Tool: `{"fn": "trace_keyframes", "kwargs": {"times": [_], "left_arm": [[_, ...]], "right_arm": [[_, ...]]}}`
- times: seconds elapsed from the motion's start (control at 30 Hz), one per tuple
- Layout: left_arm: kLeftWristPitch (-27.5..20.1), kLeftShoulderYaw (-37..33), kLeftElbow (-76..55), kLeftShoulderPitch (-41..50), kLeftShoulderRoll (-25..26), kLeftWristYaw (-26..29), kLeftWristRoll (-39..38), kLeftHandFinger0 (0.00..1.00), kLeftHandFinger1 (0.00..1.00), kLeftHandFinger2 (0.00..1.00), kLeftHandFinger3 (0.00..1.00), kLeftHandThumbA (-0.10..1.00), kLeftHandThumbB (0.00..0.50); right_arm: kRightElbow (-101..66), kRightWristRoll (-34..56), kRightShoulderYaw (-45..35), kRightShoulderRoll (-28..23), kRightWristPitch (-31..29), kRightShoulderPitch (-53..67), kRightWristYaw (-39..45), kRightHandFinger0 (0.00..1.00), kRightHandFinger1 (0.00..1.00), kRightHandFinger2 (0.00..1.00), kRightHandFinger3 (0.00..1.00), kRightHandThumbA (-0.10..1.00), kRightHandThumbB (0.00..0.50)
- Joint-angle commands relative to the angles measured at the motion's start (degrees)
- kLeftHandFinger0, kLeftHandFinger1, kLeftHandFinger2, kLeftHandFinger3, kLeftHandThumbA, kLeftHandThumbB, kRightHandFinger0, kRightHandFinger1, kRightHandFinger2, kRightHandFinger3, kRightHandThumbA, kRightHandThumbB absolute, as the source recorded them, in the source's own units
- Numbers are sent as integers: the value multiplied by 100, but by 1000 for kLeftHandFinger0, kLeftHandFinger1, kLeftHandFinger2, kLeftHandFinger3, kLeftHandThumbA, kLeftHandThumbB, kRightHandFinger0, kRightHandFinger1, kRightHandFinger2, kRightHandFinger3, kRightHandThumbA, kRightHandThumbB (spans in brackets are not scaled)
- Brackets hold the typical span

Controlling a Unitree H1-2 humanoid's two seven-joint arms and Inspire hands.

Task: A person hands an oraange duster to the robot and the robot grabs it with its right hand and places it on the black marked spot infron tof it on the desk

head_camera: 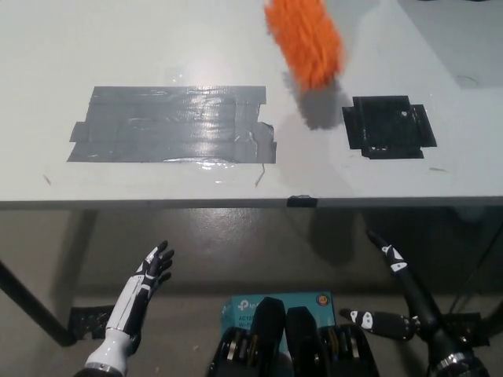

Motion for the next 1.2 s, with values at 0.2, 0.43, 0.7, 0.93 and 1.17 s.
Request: {"fn": "trace_keyframes", "kwargs": {"times": [0.2, 0.43, 0.7, 0.93, 1.17], "left_arm": [[-321, -41, 35, -22, 29, -38, 65, 1000, 1000, 1000, 1000, 1000, 109], [-296, -9, 45, 8, 12, -32, 13, 1000, 1000, 1000, 1000, 1000, 104], [-296, -5, 14, 55, 31, -63, -8, 1000, 1000, 1000, 1000, 1000, 117], [-238, -3, -55, 8, 36, -56, 7, 1000, 1000, 1000, 1000, 1000, 120], [-249, -33, -59, -57, 36, -64, 47, 1000, 1000, 1000, 1000, 1000, 115]], "right_arm": [[-2437, -57, -641, 111, -117, 254, -186, 1000, 1000, 1000, 1000, 1000, 304], [-4054, -401, -1059, -10, 1154, -562, 167, 1000, 1000, 1000, 1000, 1000, 326], [-3653, -690, -1123, -253, 2767, -2436, 641, 1000, 1000, 1000, 1000, 1000, 324], [-1777, -904, -1148, -122, 2931, -3834, 1033, 1000, 1000, 1000, 1000, 1000, 337], [723, -842, -1135, 107, 2931, -5159, 909, 1000, 1000, 1000, 1000, 1000, 356]]}}
